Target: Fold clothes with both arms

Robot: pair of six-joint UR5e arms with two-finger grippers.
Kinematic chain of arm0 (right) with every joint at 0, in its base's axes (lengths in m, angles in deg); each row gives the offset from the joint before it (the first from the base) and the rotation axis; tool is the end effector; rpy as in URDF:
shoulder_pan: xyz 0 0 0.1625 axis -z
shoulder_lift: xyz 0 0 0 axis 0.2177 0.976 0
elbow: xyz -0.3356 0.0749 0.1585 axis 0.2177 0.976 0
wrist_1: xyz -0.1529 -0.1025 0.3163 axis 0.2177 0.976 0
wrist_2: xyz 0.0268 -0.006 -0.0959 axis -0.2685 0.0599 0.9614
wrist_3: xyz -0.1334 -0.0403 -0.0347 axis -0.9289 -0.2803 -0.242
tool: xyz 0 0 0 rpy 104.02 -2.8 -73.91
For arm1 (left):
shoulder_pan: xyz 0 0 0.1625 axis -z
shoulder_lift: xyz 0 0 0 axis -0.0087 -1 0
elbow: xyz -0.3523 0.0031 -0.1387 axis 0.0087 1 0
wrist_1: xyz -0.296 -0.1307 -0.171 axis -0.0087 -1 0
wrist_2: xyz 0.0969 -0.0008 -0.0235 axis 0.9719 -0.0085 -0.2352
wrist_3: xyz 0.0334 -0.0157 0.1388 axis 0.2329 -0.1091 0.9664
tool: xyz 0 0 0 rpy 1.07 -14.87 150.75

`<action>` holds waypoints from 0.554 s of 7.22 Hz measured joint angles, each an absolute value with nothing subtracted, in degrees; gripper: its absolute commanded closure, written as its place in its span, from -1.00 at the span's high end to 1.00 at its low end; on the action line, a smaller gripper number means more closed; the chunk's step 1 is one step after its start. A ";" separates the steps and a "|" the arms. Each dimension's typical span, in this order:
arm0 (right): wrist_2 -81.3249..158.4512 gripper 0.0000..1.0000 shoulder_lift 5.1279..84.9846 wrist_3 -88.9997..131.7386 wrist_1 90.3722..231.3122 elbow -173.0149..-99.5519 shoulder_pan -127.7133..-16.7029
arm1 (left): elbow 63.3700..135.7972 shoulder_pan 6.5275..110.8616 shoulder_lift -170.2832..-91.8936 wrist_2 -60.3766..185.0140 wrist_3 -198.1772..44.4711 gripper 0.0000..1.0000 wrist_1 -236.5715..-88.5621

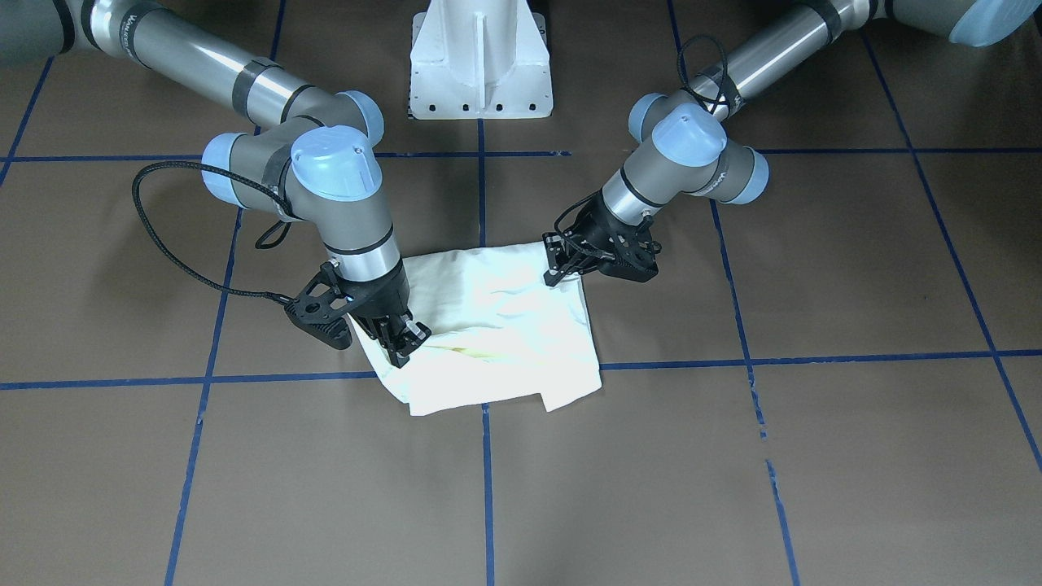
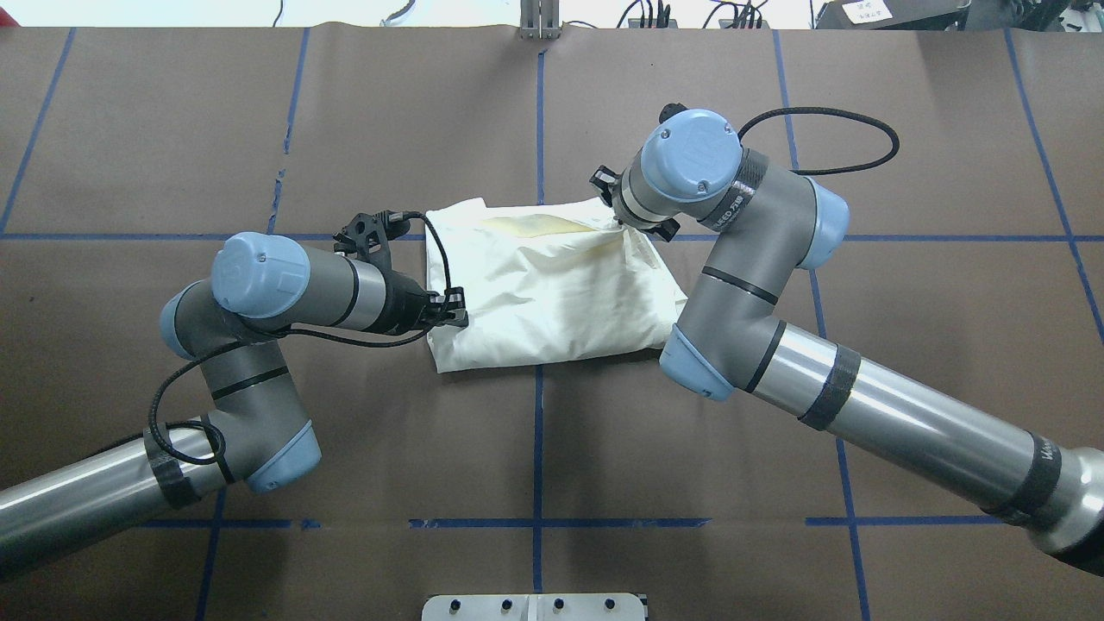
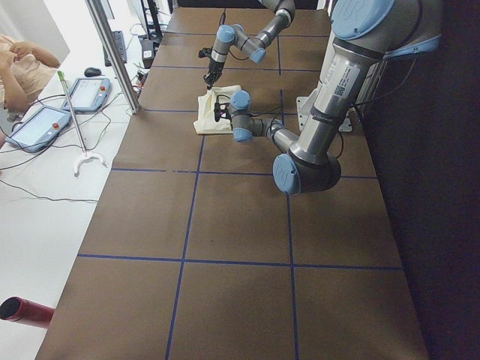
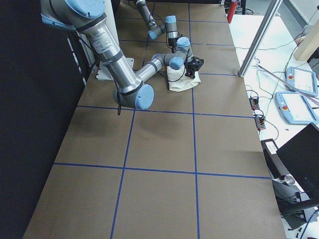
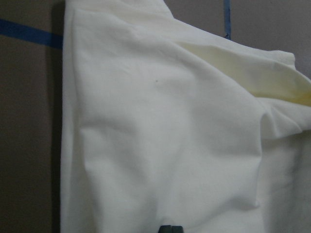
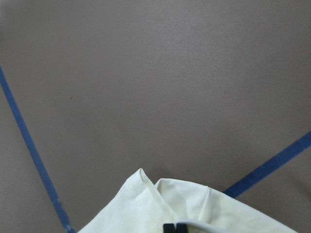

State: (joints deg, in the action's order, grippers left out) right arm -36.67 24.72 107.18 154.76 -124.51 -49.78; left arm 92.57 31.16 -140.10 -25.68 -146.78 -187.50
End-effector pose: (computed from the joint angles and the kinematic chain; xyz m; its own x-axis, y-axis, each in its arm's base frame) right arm -0.4968 -0.5187 0.2834 0.3810 0.5543 0.7400 -0.6047 0.7549 -0.2541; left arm 0.5118 -0.4157 0.3063 0.2575 -0.0557 -0.9647 0.1983 0.9801 -0.0036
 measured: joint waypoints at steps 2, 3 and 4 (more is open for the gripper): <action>-37.11 -1.00 25.38 106.60 154.76 -124.58 -49.89 | 96.00 31.00 -137.93 -24.74 -146.82 -1.00 -183.25; -37.30 0.98 25.56 106.04 154.76 -124.61 -50.01 | 96.47 30.93 -136.94 -24.12 -146.84 -1.00 -182.68; -37.52 1.00 25.59 105.31 154.76 -124.67 -50.34 | 96.89 31.06 -136.49 -23.81 -146.84 -1.00 -182.39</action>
